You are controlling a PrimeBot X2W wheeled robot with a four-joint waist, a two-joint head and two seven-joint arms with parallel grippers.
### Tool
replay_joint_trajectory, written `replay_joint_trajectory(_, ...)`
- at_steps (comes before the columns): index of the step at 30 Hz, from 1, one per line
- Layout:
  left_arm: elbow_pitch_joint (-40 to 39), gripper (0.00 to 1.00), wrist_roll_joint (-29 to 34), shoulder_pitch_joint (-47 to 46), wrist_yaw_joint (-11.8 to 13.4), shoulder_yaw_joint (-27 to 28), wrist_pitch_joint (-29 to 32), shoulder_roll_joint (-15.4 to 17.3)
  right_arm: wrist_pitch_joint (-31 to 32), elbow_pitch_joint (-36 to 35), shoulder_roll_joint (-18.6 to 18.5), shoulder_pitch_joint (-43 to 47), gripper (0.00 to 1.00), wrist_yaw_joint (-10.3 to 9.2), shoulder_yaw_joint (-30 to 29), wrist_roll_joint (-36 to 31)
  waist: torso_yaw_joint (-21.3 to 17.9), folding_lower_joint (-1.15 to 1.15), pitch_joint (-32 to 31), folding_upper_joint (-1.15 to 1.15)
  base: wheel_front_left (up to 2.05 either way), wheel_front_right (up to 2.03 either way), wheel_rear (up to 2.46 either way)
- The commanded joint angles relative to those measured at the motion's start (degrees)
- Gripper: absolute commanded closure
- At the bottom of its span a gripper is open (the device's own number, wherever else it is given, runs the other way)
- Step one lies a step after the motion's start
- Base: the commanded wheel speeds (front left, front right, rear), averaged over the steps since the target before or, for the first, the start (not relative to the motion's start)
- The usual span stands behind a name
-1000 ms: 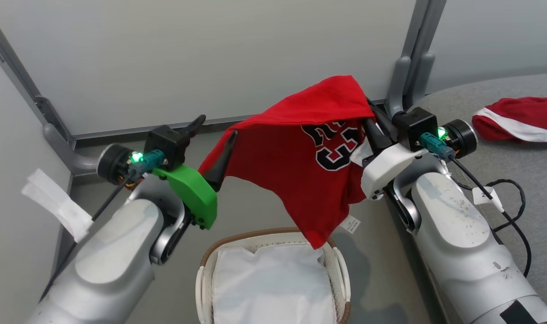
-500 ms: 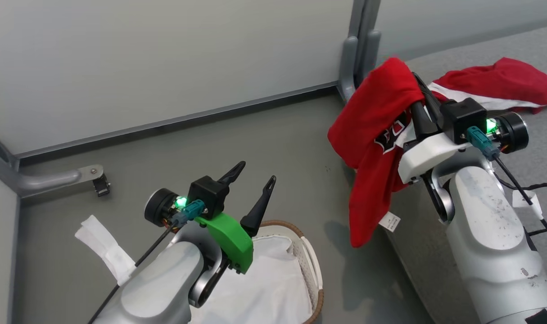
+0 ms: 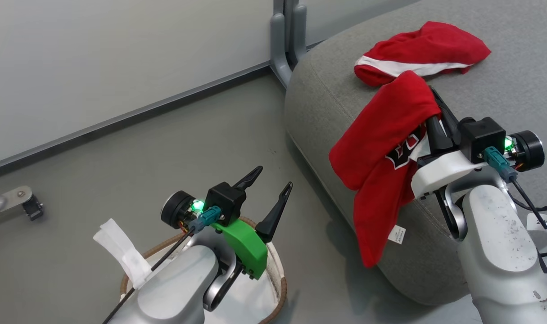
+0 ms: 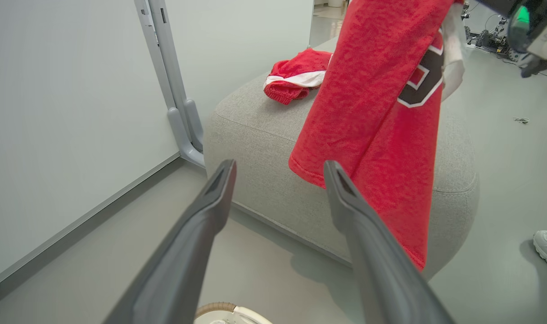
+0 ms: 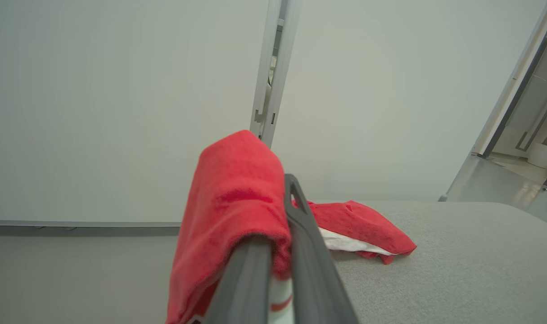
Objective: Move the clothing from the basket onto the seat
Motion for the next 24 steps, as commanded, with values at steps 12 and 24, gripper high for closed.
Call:
replay_joint_trajectory(12,1.00,0.00,0.97,-2.16,-0.17,-0.43,-0.73,-0.32,-0.01,-1.02,0.40,1.52,1.00,-0.08,-0.34,1.10,-4.81,0.00,4.10,-0.01,0.00,0.00,0.00)
replay_joint_trajectory(24,-0.73,0.00,2.59,-3.40,0.74,-0.88,-1.20,-0.32,0.83,2.24,-2.17,-4.59,1.00,-0.08,-0.40,1.65,-1.37,0.00,7.61,-0.01,0.00,0.00,0.00)
